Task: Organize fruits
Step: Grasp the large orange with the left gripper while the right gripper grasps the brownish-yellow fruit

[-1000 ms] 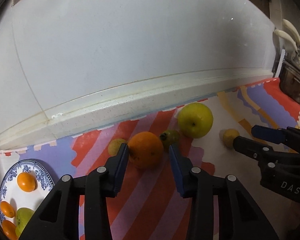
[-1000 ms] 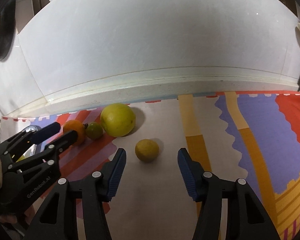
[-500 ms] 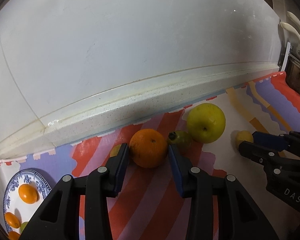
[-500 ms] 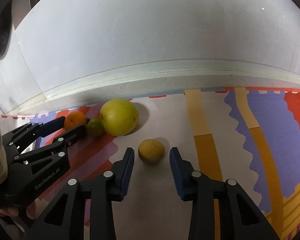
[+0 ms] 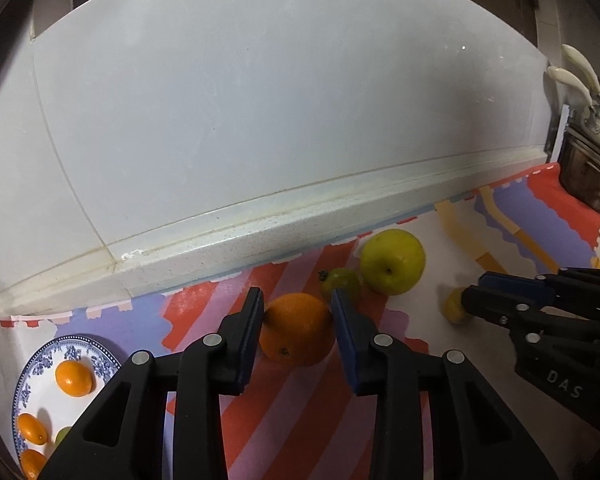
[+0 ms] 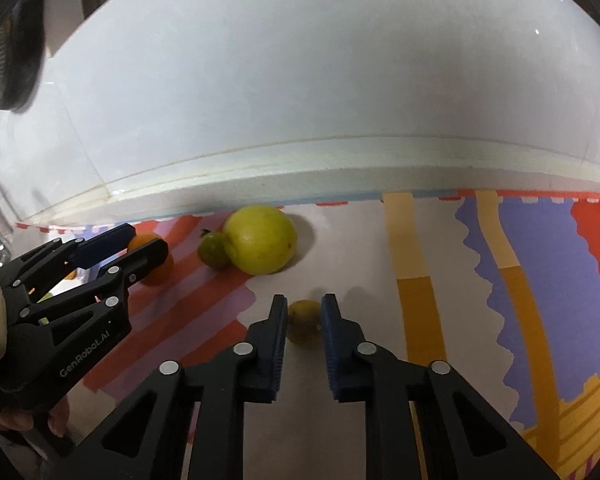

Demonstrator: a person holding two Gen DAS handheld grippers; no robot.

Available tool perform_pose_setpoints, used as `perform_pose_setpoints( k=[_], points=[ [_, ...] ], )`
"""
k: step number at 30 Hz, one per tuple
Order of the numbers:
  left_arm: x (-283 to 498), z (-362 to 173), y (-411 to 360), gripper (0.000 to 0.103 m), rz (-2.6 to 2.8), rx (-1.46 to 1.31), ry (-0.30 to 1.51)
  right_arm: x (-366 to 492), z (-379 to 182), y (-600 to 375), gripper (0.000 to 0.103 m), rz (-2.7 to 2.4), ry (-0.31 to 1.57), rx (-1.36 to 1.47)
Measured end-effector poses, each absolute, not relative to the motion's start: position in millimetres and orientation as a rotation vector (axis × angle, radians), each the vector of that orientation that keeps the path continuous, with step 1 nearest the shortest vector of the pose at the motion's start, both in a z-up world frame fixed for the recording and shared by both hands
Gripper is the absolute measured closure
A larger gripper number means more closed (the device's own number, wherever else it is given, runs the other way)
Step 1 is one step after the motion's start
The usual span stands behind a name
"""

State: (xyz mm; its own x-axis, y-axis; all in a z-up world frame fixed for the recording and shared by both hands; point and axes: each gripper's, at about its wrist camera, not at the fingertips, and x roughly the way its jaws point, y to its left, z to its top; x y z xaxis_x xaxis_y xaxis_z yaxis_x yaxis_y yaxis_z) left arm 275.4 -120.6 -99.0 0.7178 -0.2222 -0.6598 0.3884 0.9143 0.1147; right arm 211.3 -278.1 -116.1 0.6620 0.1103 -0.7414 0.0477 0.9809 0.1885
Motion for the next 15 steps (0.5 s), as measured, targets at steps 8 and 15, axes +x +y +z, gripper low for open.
perform_pose_setpoints(
  k=[8, 15],
  points=[
    [273.7, -105.4, -121.9, 0.066, -0.353, 0.271, 0.723, 206.9, -127.5, -289.7, 0.083, 0.034, 0.898, 0.235],
    [276.8, -112.9, -112.1, 0.056, -0.307, 0.249, 0.752, 211.6, -135.5, -303.3, 0.083, 0.03, 0.915, 0.244]
  ],
)
